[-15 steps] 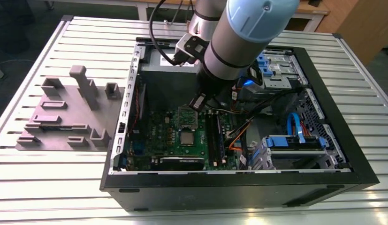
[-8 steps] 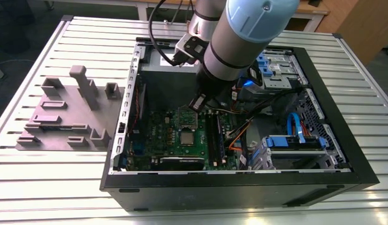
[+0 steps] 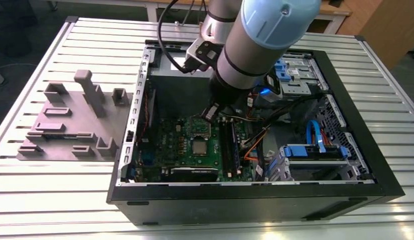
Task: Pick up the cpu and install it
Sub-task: 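Close the cpu cover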
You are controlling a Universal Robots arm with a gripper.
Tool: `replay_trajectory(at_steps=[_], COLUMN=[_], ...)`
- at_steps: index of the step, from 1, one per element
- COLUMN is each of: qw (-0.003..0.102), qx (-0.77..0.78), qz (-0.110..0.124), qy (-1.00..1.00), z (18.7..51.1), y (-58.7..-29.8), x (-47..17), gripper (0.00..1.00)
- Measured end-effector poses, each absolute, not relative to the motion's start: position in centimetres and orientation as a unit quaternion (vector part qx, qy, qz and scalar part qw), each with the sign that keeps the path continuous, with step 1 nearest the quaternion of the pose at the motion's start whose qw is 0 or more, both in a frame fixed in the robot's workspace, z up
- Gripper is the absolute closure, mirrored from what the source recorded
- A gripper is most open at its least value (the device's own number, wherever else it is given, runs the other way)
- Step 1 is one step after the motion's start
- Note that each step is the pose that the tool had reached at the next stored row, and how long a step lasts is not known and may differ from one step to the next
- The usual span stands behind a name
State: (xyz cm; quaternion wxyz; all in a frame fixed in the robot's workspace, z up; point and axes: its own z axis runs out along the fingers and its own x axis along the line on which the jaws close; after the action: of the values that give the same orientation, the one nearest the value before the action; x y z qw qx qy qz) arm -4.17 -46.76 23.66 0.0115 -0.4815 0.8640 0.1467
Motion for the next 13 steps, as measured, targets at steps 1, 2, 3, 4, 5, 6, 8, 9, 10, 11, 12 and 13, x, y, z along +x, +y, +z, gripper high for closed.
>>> replay_trajectory(at_steps=[1, 2, 3, 4, 5, 6, 8, 9, 10, 11, 12, 13], qw=[0.011, 0.011, 0.011, 0.011, 0.011, 0.011, 0.011, 0.011, 0.011, 0.011, 0.011, 0.011], qx=[-0.482, -0.482, -0.482, -0.482, -0.482, -0.482, -0.482, -0.481, -0.481, -0.482, -0.482, -0.482], qz=[0.147, 0.147, 0.147, 0.147, 0.147, 0.147, 0.147, 0.147, 0.147, 0.147, 0.147, 0.147], qy=[0.864, 0.864, 0.864, 0.864, 0.864, 0.864, 0.864, 0.864, 0.864, 0.864, 0.864, 0.864], z=[23.66, 23.66, 23.66, 23.66, 23.66, 23.66, 23.66, 23.66, 23.66, 23.66, 23.66, 23.66], y=[-46.82, -46.90, -46.97, -47.04, -47.10, -47.16, -47.29, -47.34, -47.38, -47.43, -47.53, -47.62], x=[-4.17, -4.17, -4.17, -4.17, -4.17, -4.18, -4.17, -4.18, -4.19, -4.19, -4.19, -4.20], gripper=[0.90, 0.90, 0.90, 0.90, 0.90, 0.90, 0.90, 0.90, 0.90, 0.90, 0.90, 0.90])
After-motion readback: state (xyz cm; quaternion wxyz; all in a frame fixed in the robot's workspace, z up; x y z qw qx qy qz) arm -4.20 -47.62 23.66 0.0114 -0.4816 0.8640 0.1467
